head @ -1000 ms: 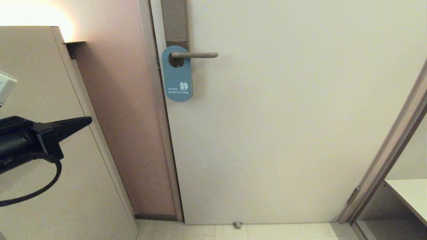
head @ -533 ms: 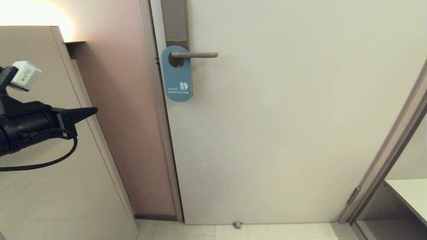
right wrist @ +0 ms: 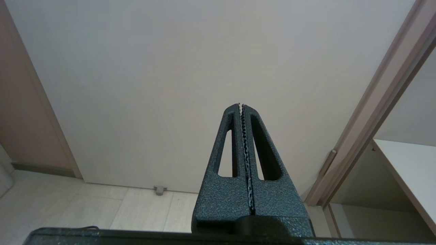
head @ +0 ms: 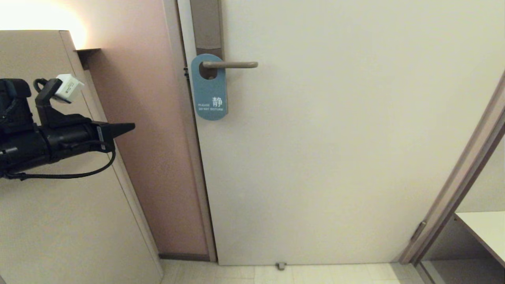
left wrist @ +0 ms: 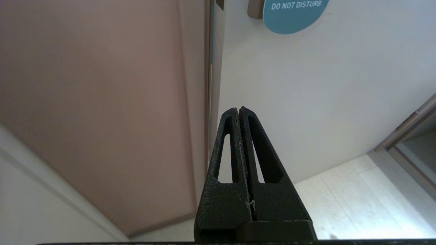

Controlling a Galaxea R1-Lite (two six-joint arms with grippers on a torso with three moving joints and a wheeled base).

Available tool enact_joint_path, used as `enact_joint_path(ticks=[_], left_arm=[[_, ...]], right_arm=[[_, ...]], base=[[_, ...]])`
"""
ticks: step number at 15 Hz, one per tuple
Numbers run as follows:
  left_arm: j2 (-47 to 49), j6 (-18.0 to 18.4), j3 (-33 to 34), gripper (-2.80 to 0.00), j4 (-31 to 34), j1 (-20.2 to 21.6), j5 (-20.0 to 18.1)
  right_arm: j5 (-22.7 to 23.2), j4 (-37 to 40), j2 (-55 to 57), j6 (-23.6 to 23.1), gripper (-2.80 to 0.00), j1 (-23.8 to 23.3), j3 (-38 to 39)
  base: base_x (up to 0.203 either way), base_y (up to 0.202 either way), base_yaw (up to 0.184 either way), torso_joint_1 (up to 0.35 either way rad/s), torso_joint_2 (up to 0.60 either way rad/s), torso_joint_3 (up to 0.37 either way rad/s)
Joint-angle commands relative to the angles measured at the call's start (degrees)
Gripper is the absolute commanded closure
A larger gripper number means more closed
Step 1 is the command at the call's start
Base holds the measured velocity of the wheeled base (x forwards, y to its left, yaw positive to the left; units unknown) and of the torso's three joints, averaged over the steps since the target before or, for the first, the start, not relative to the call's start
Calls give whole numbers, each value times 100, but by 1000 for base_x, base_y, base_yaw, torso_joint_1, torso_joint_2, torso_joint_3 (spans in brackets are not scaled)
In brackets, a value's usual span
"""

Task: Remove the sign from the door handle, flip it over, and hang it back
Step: Take down the sign

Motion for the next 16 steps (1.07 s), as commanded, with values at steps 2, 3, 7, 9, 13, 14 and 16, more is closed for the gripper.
enact_joint_path(ticks=[2, 3, 7, 9, 13, 14, 16], left_arm=[[482, 80, -174, 0, -122, -10, -100], [608, 94, -261, 0, -131, -19, -113], [1018, 126, -470, 0, -315, -70, -125], [1190, 129, -512, -280, -624, -134, -134], [1304, 130, -810, -280, -640, -314, -155], [1361, 133, -932, -280, -641, -339, -196], [1478, 128, -1248, -280, -635, -413, -233]], right_arm=[[1, 2, 5, -5, 0, -3, 0], [1, 2, 5, -5, 0, -4, 0], [1, 2, 5, -5, 0, -4, 0], [1, 2, 5, -5, 0, 2, 0], [1, 2, 5, -5, 0, 0, 0], [1, 2, 5, -5, 0, 4, 0], [1, 2, 5, -5, 0, -4, 0]], base=[[0, 0, 0, 0, 0, 0], [0, 0, 0, 0, 0, 0], [0, 0, 0, 0, 0, 0], [0, 0, 0, 0, 0, 0], [0, 0, 0, 0, 0, 0], [0, 0, 0, 0, 0, 0], [0, 0, 0, 0, 0, 0]])
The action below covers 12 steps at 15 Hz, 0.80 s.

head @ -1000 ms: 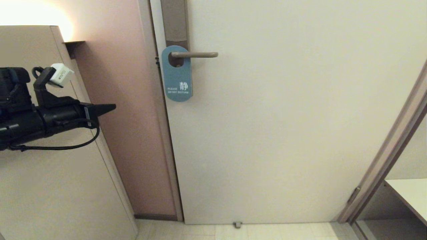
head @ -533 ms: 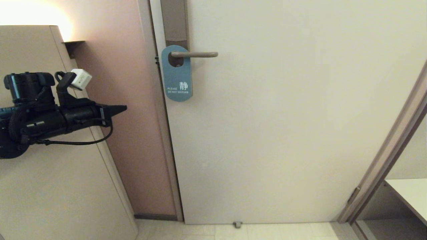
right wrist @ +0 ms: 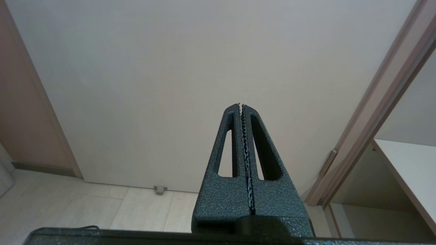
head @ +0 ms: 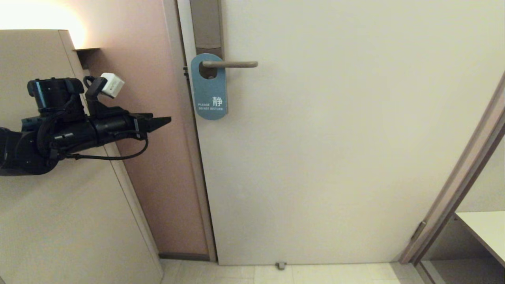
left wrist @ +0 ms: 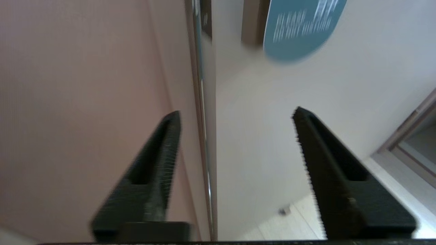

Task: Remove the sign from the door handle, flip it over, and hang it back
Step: Take down the sign

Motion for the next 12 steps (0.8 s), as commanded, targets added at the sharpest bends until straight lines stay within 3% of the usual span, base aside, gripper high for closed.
enact_joint_path(ticks=[1, 8, 12], left_arm=[[154, -1, -286, -280, -13, -59, -16], [627, -94, -1062, -280, -4, -350, -288], [753, -421, -1239, -280, -4, -563, -448]], right_arm=[[5, 0, 5, -3, 0, -4, 0], [5, 0, 5, -3, 0, -4, 0], [5, 0, 5, -3, 0, 5, 0]], base=[[0, 0, 0, 0, 0, 0], [0, 0, 0, 0, 0, 0], [0, 0, 0, 0, 0, 0]])
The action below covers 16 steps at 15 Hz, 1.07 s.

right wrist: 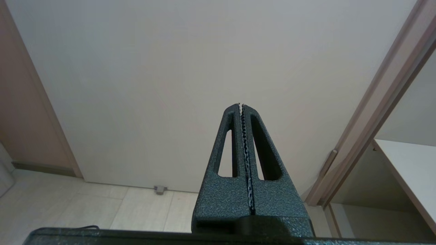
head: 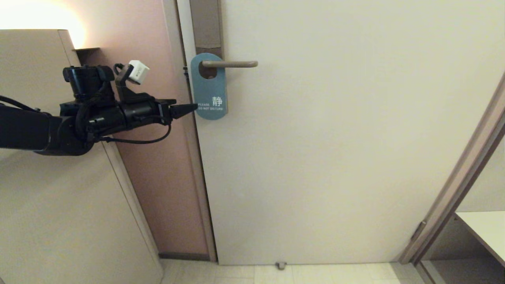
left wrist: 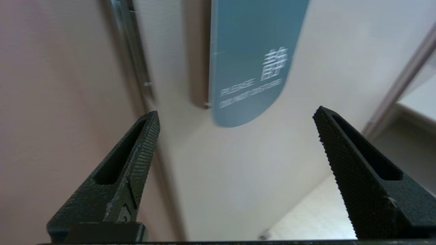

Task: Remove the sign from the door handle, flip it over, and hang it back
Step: Take down the sign

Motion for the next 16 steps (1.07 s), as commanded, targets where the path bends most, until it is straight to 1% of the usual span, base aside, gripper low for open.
enact_joint_path(ticks=[1, 7, 9, 11, 16], left_arm=[[60, -63, -78, -280, -20, -69, -30], [174, -363, -170, -280, -20, -125, -40], [157, -564, -170, -280, -20, -209, -125], [165, -588, -170, -280, -20, -209, -347], [139, -588, -164, -280, -20, -226, -398]], right_arm=[[2, 2, 5, -3, 0, -3, 0], [2, 2, 5, -3, 0, 2, 0], [2, 2, 5, -3, 0, -6, 0], [2, 2, 5, -3, 0, -6, 0], [2, 2, 5, -3, 0, 2, 0]], base=[[0, 0, 0, 0, 0, 0], [0, 0, 0, 0, 0, 0], [0, 0, 0, 0, 0, 0], [0, 0, 0, 0, 0, 0], [0, 0, 0, 0, 0, 0]])
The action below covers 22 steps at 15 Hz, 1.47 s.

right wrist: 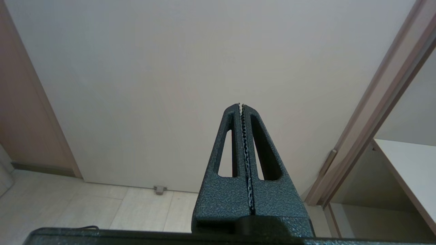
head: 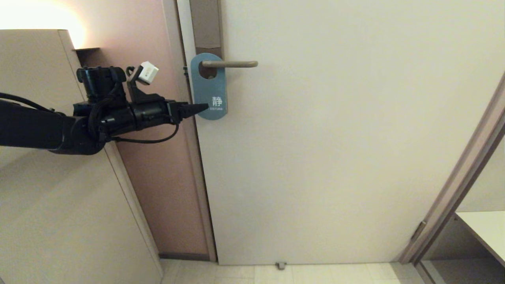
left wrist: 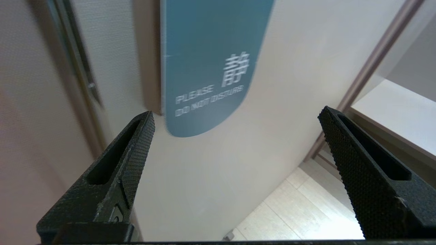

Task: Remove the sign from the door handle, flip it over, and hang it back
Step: Take down the sign

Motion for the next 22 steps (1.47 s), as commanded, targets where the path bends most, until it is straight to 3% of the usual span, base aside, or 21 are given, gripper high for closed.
enact_joint_path(ticks=[1, 14, 16, 22], left_arm=[[-36, -15, 19, -280, -19, -11, -31], [175, -66, -34, -280, -37, -53, -436], [192, -66, -42, -280, -37, -46, -632], [140, -66, -122, -280, -46, -53, -692]], right_arm=[[1, 2, 5, -3, 0, 1, 0], [1, 2, 5, -3, 0, -6, 0], [1, 2, 5, -3, 0, -6, 0], [1, 2, 5, -3, 0, 1, 0]], base=[[0, 0, 0, 0, 0, 0], [0, 0, 0, 0, 0, 0], [0, 0, 0, 0, 0, 0], [0, 0, 0, 0, 0, 0]])
